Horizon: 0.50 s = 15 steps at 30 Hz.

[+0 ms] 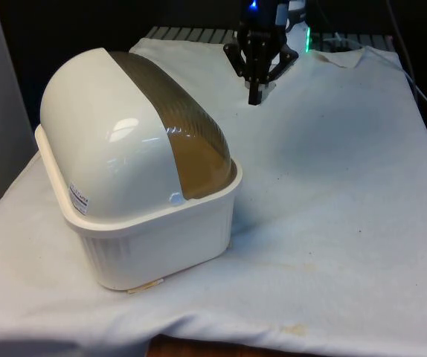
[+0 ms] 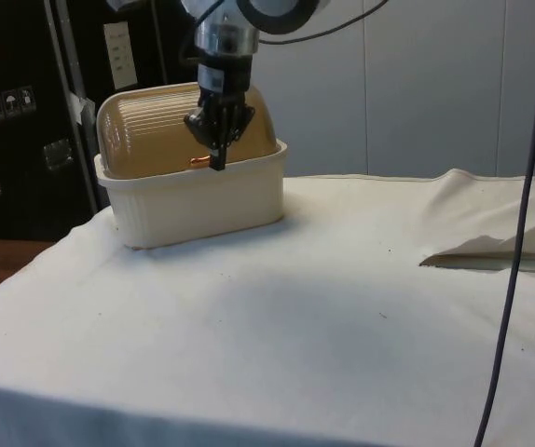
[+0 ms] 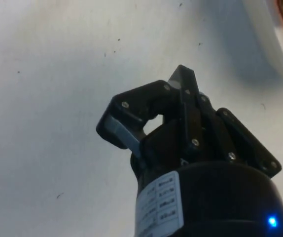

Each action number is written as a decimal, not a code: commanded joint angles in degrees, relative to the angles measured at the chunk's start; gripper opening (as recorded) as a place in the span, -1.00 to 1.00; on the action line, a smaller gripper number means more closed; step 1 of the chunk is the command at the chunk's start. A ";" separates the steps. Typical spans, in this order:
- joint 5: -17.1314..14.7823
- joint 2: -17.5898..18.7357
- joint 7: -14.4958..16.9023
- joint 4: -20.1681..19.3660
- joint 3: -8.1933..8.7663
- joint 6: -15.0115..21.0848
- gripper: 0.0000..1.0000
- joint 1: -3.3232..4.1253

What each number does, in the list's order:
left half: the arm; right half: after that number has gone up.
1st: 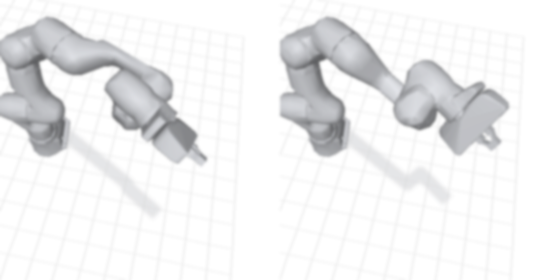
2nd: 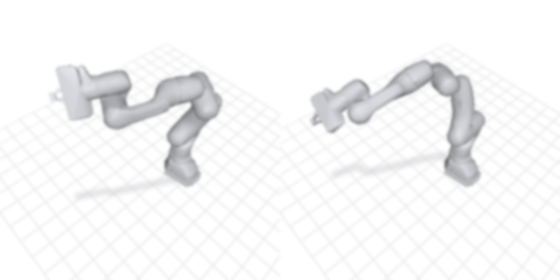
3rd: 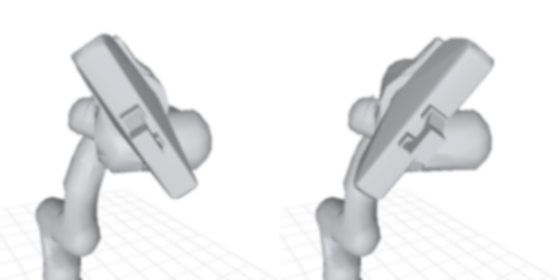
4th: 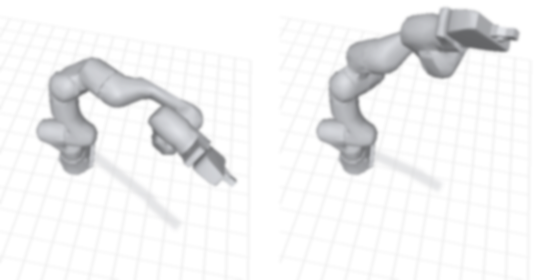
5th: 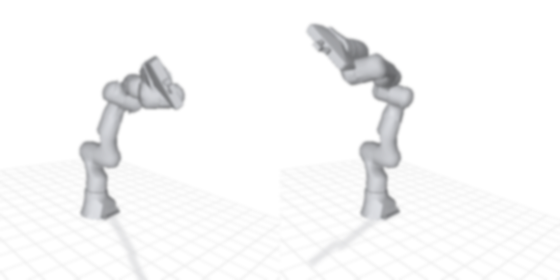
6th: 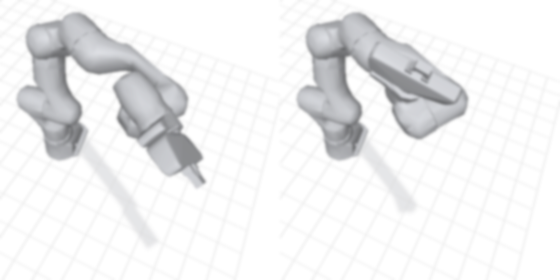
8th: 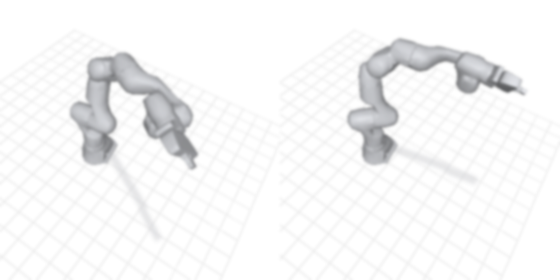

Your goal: Open the lid, then close it.

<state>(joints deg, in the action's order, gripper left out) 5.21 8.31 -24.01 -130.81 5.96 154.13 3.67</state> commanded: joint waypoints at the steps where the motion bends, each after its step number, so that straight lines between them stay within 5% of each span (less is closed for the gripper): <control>1: 0.40 0.06 -0.52 0.00 0.00 0.17 -1.00 0.00; 15: 9.85 1.15 -10.89 -0.23 1.60 3.84 -1.00 0.29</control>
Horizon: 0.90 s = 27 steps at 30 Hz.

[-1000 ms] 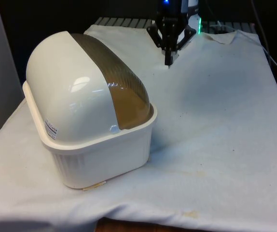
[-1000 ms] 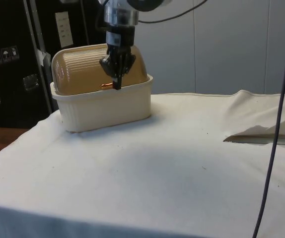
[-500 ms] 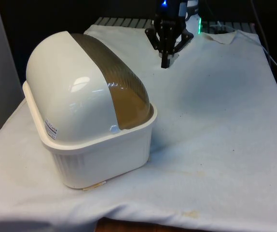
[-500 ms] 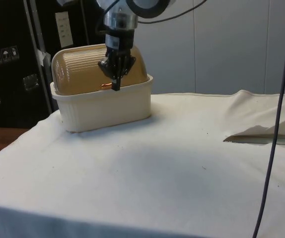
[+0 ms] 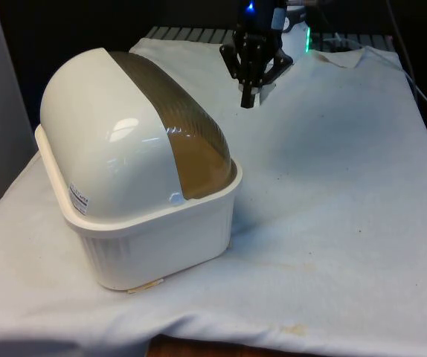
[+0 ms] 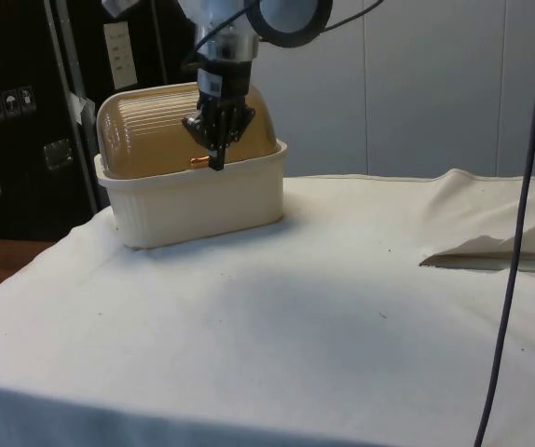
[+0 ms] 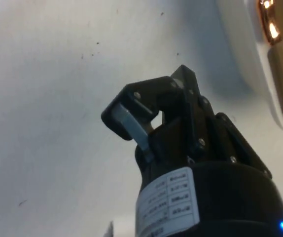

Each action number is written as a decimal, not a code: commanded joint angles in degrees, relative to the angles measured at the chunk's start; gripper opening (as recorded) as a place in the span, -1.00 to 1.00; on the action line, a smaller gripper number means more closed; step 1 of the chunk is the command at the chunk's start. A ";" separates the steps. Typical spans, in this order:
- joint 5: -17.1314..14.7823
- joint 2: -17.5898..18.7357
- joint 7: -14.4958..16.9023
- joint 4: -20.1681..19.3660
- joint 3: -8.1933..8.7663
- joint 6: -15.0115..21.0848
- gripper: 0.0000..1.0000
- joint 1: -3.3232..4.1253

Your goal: Open the lid, then close it.

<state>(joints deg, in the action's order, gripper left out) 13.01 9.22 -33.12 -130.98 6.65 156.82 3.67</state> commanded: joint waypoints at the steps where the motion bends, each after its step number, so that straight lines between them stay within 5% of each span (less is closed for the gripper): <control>1: 2.58 0.34 -2.35 -0.06 1.03 1.38 -1.00 0.29; 3: 1.15 0.29 -1.32 -0.11 0.17 0.63 -1.00 0.00; 8: 6.70 1.43 -7.22 0.11 1.66 2.81 -1.00 0.40; 9: 4.70 1.26 -5.50 -0.11 0.57 2.01 -1.00 0.00; 11: 8.48 1.78 -9.22 0.23 1.89 3.21 -1.00 0.40; 17: 12.32 1.89 -13.29 0.00 2.29 3.95 -1.00 0.46; 18: 10.43 2.06 -11.80 -0.11 1.15 3.09 -1.00 0.00; 21: 14.73 1.49 -14.90 -0.52 2.29 4.58 -1.00 0.34; 26: 17.02 1.38 -15.13 -0.74 2.58 5.21 -1.00 0.29; 27: 15.47 1.66 -14.15 -0.74 1.78 4.58 -1.00 0.00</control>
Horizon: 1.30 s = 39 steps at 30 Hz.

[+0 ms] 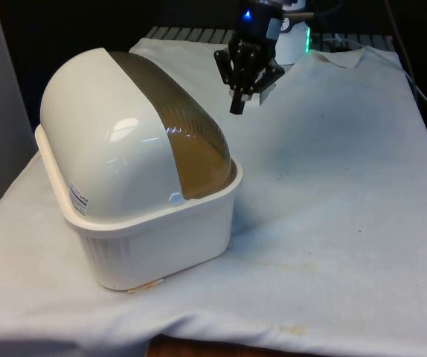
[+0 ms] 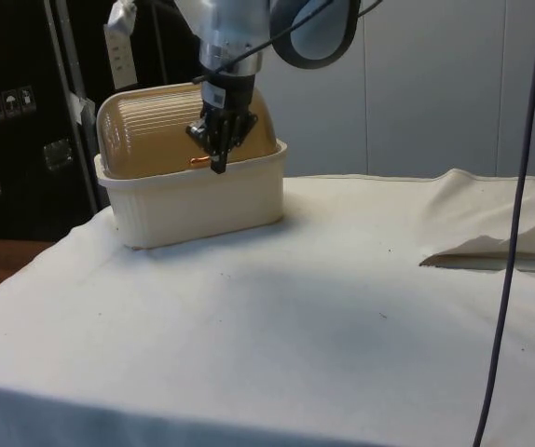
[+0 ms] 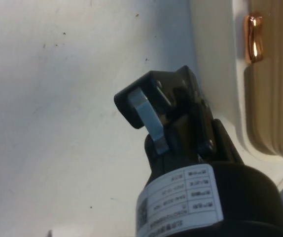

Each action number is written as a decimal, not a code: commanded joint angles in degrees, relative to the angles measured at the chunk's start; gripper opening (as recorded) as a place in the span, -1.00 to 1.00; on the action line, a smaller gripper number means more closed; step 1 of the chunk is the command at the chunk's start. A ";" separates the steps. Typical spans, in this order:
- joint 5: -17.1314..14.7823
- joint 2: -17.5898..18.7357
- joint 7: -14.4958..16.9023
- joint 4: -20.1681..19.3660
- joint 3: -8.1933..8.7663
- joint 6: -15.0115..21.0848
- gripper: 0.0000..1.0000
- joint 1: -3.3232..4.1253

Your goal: Open the lid, then close it.

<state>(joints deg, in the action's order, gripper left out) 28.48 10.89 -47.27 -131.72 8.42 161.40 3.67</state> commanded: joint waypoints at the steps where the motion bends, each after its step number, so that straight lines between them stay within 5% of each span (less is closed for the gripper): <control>1: 1.95 -0.29 -0.92 0.06 0.86 0.74 -1.00 0.23; 17: 6.70 2.01 1.55 0.11 0.97 4.13 -1.00 0.11; 35: 5.84 3.21 5.61 0.06 -1.03 5.21 -1.00 0.52; 39: 7.05 2.64 4.47 0.57 -1.03 3.78 -1.00 1.49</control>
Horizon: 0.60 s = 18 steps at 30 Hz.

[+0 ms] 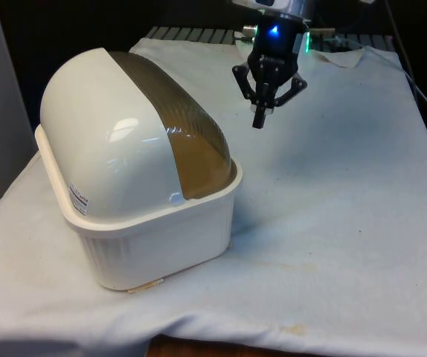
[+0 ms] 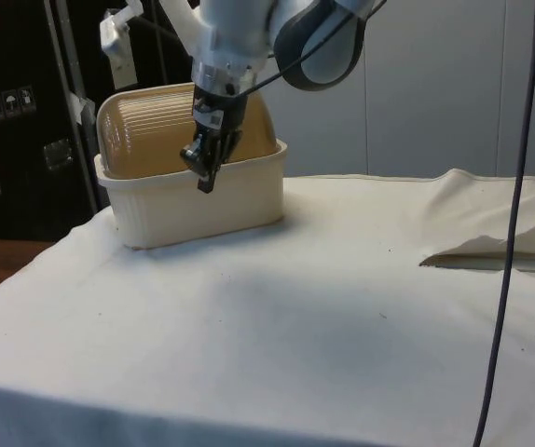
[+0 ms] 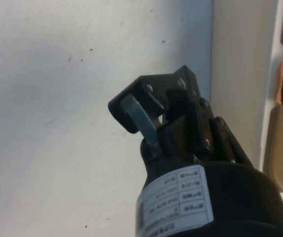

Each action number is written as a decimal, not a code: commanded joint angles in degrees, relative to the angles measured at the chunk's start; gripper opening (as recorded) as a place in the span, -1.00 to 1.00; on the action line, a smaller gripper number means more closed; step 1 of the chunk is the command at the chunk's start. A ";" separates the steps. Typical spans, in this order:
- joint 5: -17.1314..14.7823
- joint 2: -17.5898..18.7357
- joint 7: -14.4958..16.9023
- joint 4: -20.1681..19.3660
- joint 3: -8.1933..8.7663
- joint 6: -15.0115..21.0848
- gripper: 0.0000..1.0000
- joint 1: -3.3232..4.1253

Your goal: Open the lid, then close it.

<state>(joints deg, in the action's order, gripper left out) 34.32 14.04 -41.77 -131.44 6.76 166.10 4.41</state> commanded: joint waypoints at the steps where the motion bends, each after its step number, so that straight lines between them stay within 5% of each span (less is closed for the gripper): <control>1: 1.32 -0.86 -0.92 0.11 0.46 -1.20 -1.00 0.80; 3: 1.66 -1.49 -0.86 -0.17 0.23 -1.83 -1.00 0.92; 4: 0.23 -0.52 0.06 0.00 -0.46 -1.03 -1.00 0.29; 5: 1.78 -1.78 -0.74 -0.29 0.00 -2.12 -1.00 0.92; 18: 2.52 -4.13 4.24 -1.78 -1.26 -2.64 -1.00 0.57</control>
<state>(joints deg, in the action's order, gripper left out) 36.55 10.20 -37.64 -132.81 5.56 163.12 4.98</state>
